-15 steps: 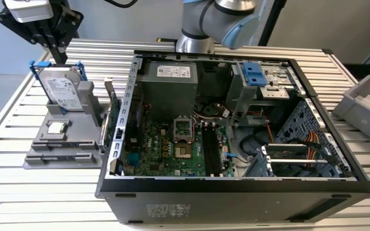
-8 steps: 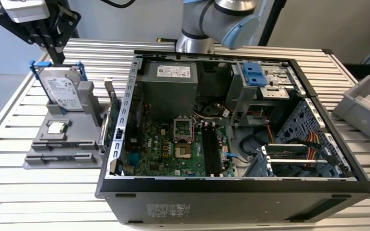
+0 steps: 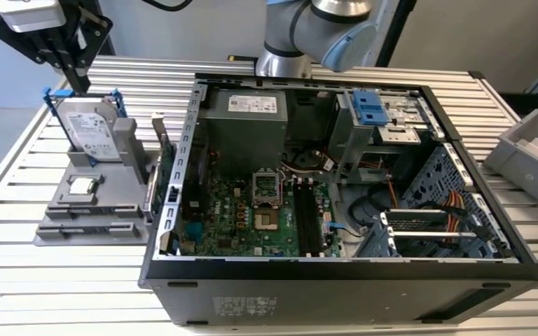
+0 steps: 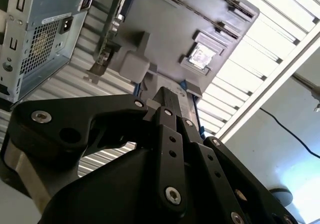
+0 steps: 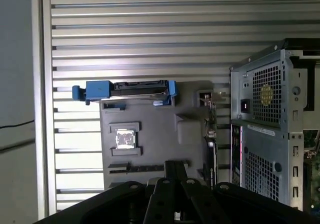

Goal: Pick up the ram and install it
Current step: 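Reach for the ram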

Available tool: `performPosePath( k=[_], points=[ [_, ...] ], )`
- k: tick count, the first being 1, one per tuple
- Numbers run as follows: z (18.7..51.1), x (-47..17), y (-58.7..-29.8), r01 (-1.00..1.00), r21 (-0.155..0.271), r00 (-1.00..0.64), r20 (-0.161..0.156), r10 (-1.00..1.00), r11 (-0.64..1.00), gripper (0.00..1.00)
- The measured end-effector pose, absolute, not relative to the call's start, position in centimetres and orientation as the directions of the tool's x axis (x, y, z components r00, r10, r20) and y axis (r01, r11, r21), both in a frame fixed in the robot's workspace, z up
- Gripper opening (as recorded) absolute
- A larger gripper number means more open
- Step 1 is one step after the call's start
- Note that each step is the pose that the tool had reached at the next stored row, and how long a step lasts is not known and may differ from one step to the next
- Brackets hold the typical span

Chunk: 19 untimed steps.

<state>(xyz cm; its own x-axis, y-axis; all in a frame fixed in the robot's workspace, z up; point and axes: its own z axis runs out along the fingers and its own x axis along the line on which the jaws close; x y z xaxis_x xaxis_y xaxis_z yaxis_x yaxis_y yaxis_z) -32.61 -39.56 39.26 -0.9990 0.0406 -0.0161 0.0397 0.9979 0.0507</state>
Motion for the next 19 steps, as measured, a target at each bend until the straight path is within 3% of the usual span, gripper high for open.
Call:
performPosePath(
  k=[19],
  points=[
    [39.2,-34.2,-39.6,0.039,0.051,-0.999,-0.016,0.04,0.998,0.0]
  ],
)
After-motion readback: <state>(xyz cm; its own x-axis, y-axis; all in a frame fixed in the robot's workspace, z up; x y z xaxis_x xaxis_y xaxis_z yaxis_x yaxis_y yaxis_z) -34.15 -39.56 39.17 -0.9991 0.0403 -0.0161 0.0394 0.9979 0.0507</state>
